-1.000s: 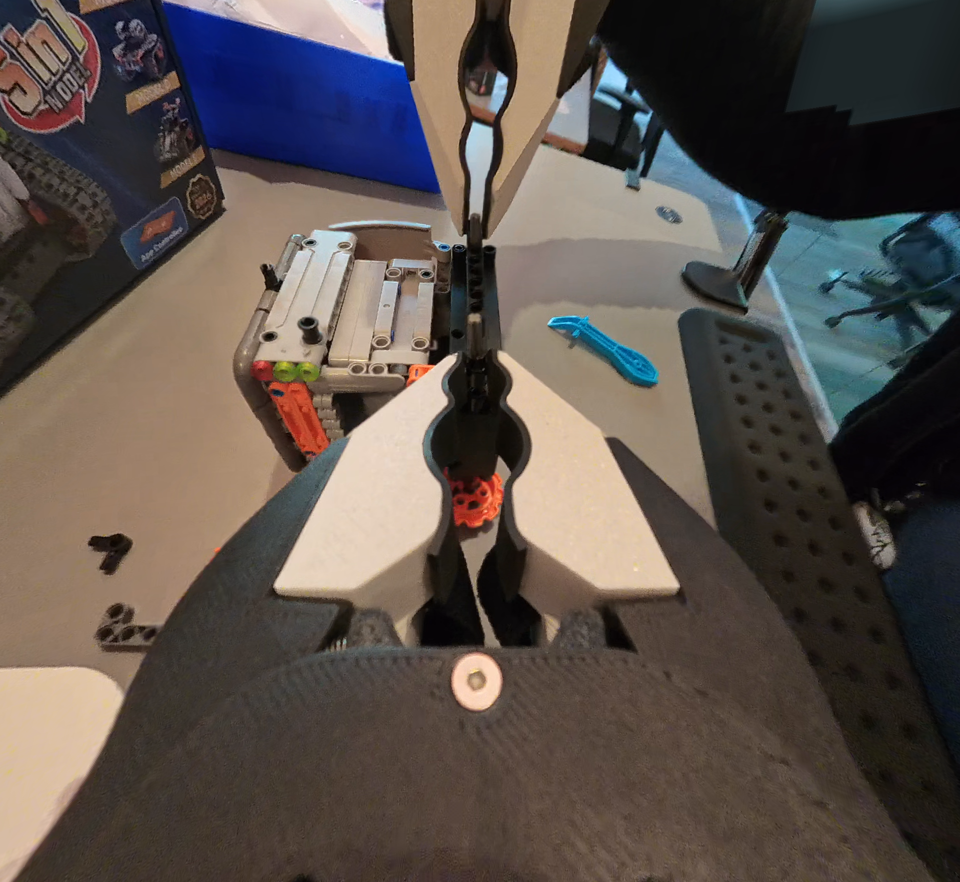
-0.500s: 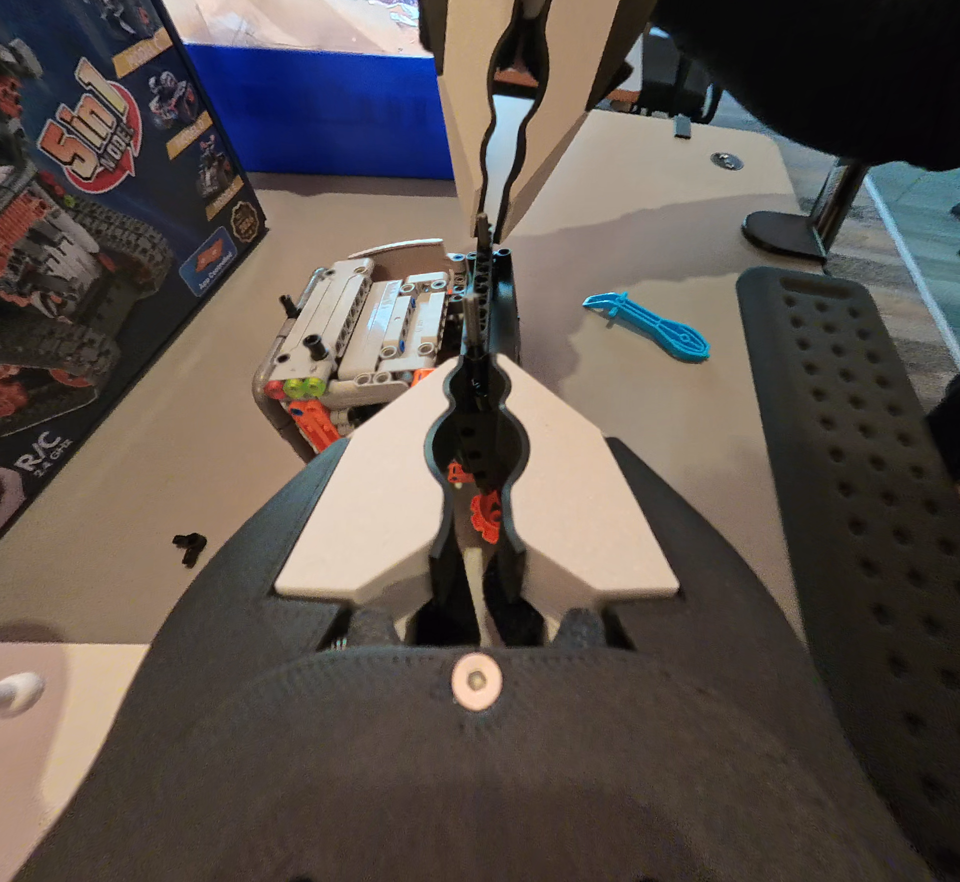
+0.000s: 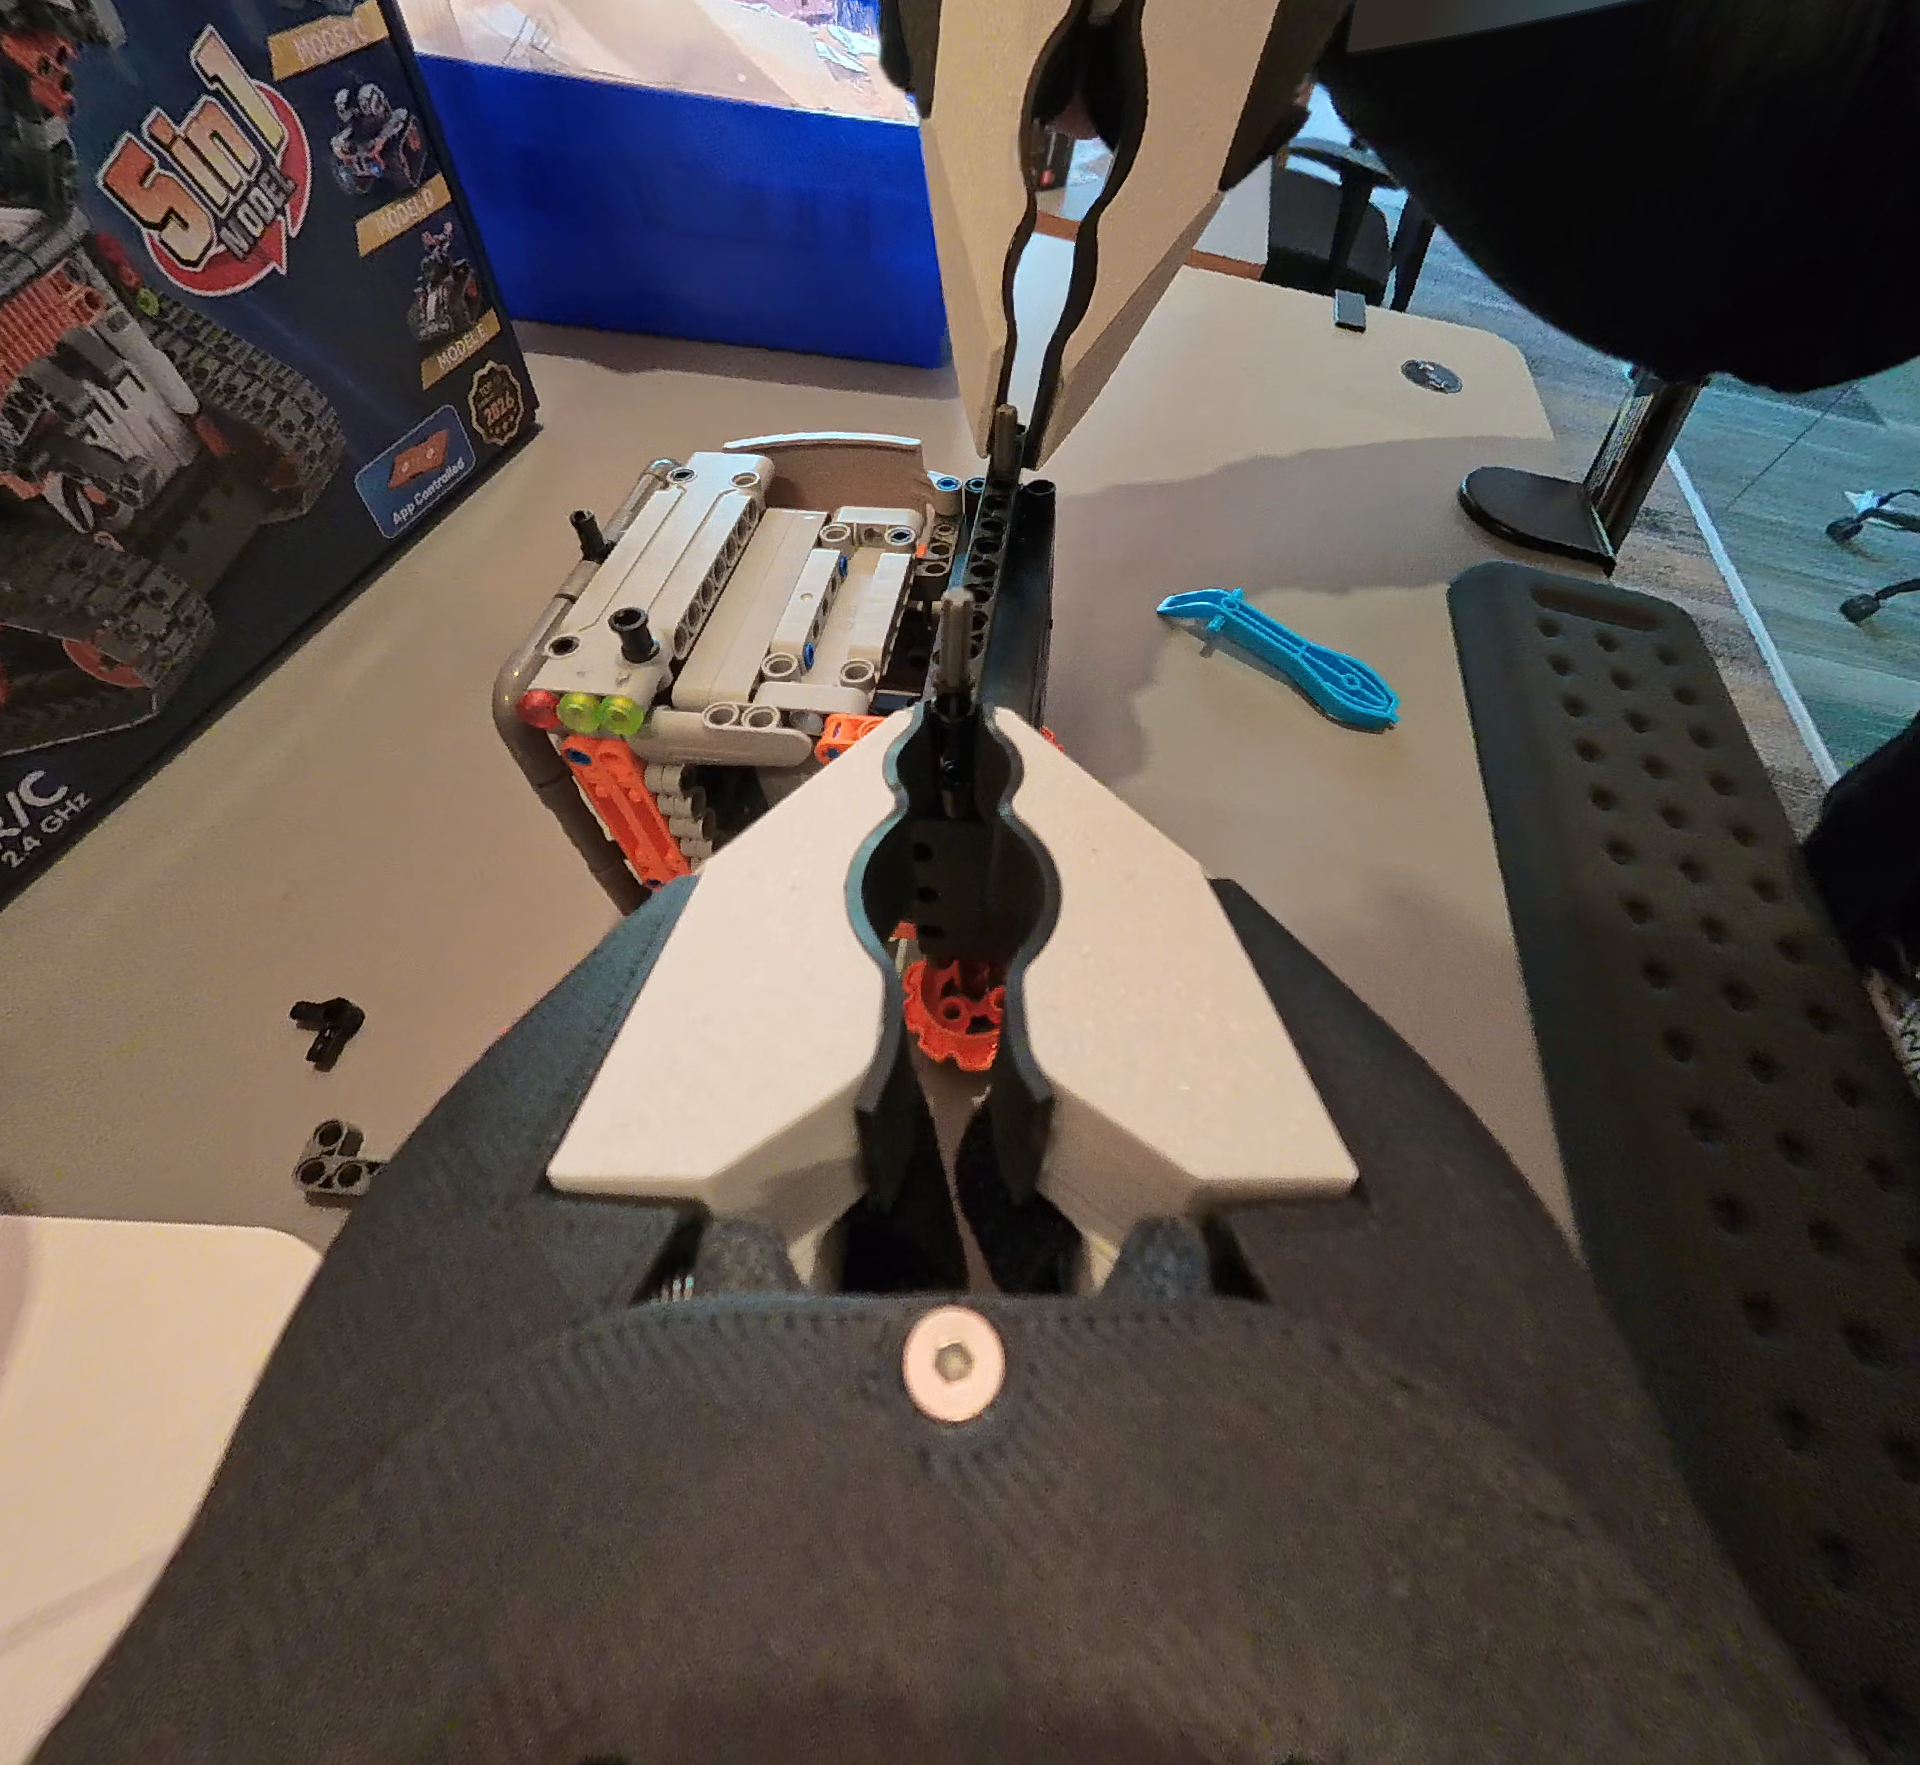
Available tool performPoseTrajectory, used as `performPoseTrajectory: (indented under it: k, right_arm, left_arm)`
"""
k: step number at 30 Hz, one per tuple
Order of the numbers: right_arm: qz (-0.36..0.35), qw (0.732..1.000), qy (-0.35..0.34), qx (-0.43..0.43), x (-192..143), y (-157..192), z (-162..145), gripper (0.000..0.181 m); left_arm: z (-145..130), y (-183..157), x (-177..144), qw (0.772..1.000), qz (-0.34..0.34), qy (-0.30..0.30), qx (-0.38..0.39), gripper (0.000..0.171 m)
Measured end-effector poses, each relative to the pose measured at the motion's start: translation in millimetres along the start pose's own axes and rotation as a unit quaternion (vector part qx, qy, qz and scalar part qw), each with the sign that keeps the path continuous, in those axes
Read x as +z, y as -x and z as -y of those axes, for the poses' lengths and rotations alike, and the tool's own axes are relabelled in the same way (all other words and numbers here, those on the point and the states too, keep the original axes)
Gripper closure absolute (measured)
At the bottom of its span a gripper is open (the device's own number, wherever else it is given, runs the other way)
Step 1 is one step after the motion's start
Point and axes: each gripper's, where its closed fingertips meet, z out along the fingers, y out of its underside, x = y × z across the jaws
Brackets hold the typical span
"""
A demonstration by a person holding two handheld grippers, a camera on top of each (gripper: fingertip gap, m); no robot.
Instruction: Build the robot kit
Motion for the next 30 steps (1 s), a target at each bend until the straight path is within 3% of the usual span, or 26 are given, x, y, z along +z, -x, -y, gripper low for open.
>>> performPoseTrajectory:
  k: [10,13,16,21,25,30]
  right_arm:
    - [0.102,0.993,-0.02,0.05,3,4,3,0.176]
    - [0.087,0.994,-0.033,0.051,2,5,4,0.176]
    - [0.066,0.996,-0.038,0.051,2,3,4,0.176]
    - [0.013,0.998,-0.04,0.056,-8,-4,3,0.162]
    - [-0.045,0.994,-0.096,0.022,-17,-10,44,0.168]
    - [-0.034,0.998,-0.059,-0.016,23,-3,66,0.17]
  left_arm:
    - [0,0,-2,0.999,-0.025,-0.01,-0.037,0.164]
    - [1,-2,-3,0.999,-0.032,-0.007,-0.036,0.163]
    - [2,1,-7,0.999,-0.031,-0.01,-0.039,0.15]
    - [1,0,-8,1.0,-0.025,0.01,-0.013,0.163]
    - [1,-1,-9,1.0,-0.027,0.004,-0.015,0.164]
    - [0,-2,-8,1.0,-0.027,0.005,-0.011,0.164]
